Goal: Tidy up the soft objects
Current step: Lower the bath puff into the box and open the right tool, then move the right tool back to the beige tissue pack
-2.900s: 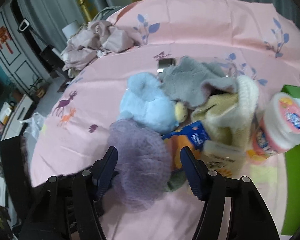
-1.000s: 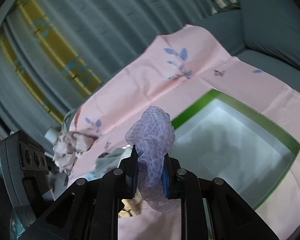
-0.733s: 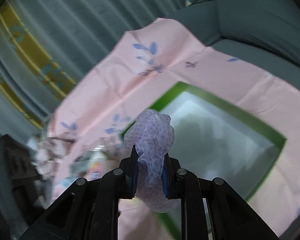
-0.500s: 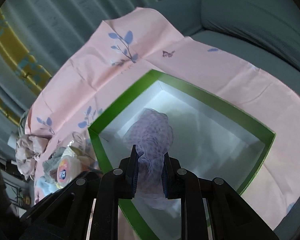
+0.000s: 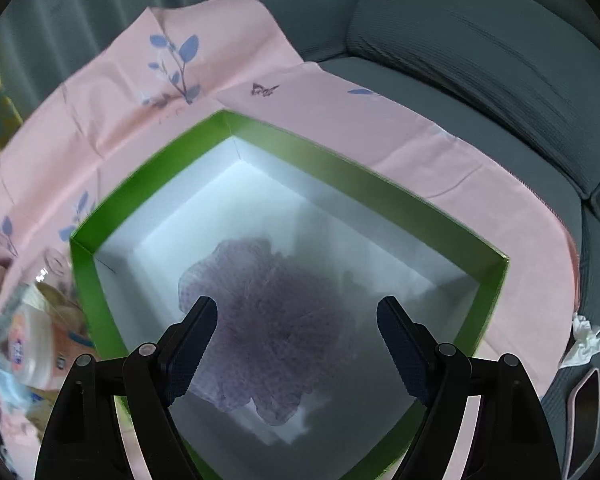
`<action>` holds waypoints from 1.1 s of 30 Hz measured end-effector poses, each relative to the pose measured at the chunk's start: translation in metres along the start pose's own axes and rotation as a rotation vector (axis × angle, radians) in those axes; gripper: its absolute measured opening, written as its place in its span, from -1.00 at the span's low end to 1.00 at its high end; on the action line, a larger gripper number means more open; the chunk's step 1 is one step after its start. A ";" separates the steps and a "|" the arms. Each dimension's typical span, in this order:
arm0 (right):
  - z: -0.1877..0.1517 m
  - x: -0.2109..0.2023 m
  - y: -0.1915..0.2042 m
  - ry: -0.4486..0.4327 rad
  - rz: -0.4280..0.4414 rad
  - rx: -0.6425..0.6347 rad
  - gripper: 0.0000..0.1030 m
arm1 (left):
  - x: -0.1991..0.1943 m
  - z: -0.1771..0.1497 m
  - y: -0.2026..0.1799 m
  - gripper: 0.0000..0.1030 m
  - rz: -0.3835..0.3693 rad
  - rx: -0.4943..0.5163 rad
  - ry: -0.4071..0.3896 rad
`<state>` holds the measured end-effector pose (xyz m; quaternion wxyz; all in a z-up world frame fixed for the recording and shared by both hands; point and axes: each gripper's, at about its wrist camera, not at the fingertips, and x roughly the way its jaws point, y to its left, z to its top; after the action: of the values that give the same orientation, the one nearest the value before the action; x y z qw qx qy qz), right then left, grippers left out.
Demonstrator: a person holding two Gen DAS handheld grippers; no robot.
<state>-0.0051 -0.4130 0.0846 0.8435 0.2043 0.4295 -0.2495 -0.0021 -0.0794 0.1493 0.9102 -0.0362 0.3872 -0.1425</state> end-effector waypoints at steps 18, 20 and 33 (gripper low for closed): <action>-0.027 0.021 0.045 0.091 0.191 -0.080 0.60 | 0.002 -0.056 0.133 -0.10 0.134 -0.248 0.087; -0.030 0.020 0.053 0.103 0.212 -0.088 0.60 | 0.004 -0.055 0.134 -0.10 0.129 -0.254 0.093; -0.033 0.017 0.069 0.152 0.213 -0.060 0.60 | 0.015 -0.058 0.124 -0.10 0.072 -0.246 0.126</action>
<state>0.0242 -0.3442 0.0610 0.8359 0.2417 0.4755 -0.1291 -0.0046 0.0379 0.0768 0.8772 -0.1246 0.4593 -0.0630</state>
